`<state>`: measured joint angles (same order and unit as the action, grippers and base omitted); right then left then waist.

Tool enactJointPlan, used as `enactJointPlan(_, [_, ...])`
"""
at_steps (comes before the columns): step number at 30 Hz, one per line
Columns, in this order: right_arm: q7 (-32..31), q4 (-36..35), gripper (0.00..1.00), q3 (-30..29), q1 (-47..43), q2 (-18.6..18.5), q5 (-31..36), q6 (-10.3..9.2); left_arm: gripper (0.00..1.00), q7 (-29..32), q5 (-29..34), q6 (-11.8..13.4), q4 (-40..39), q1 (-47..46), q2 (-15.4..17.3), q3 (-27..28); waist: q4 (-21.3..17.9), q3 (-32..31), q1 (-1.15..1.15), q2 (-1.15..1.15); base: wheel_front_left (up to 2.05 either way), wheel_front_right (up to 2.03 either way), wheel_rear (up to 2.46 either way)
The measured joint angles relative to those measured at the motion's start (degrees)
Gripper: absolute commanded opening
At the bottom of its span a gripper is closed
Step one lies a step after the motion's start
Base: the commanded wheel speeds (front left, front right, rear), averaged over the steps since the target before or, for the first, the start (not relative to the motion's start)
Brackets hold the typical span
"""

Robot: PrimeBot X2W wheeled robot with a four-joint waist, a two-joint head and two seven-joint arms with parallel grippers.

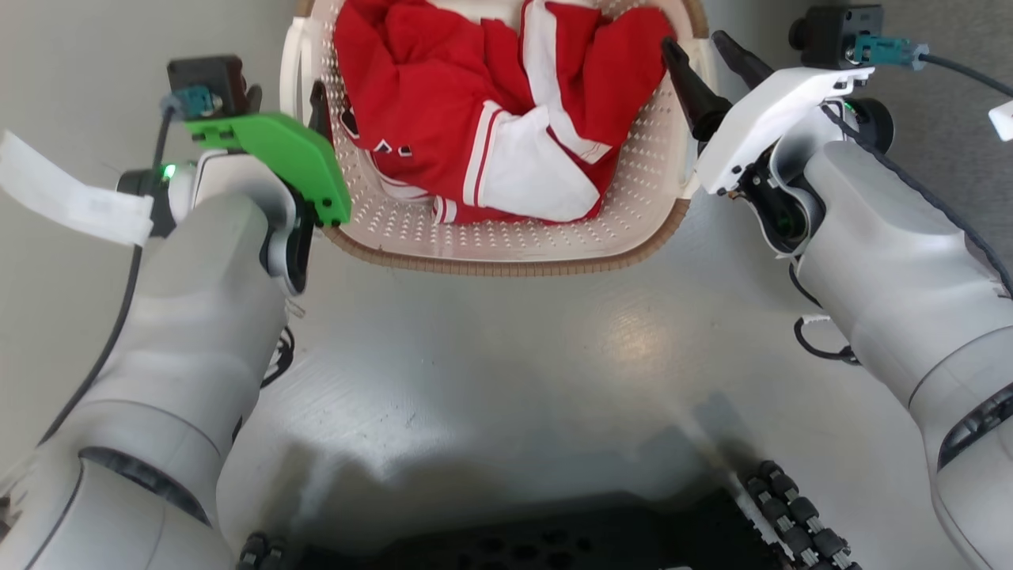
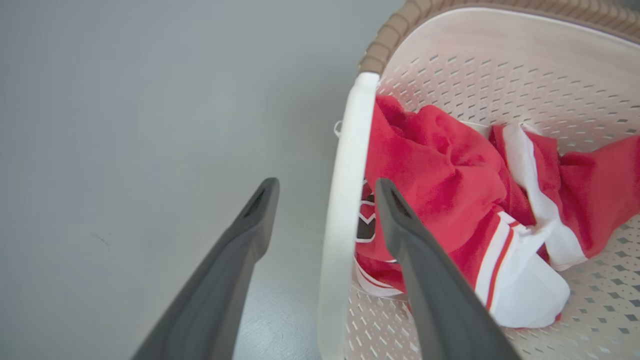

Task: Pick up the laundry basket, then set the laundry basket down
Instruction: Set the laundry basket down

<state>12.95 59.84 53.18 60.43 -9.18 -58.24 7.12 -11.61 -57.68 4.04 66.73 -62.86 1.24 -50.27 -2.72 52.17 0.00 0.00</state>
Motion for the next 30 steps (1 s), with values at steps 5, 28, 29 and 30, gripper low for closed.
enactJointPlan(5, [0.4, 0.3, 1.0, 0.4, -1.4, 0.2, -0.4, 0.0, 1.0, -0.6, 1.0, -1.0, 1.3, 1.7, 0.0, -1.2, -0.3, -2.2, 0.0, 0.0, 0.0, 0.0, 0.0])
enactJointPlan(28, [1.2, -3.8, 1.0, -1.3, -8.7, -1.7, -0.7, 0.0, 1.0, -2.6, 2.0, -7.1, -0.7, 9.4, 0.0, -0.9, -0.8, -17.5, 0.0, 0.0, 0.0, 0.0, 0.0])
enactJointPlan(29, [1.2, -4.5, 1.0, -1.8, -8.8, -1.9, -0.6, 0.0, 1.0, -2.6, 2.0, -7.1, -1.4, 9.8, 0.1, -0.2, -0.8, -18.2, 0.0, 0.0, 0.0, 0.0, 0.0])
enactJointPlan(30, [1.2, -5.1, 1.0, -2.4, -9.2, -2.0, -0.4, 0.0, 1.0, -2.6, 2.0, -7.1, -2.4, 9.9, 0.2, 0.4, -0.9, -18.9, 0.0, 0.0, 0.0, 0.0, 0.0])
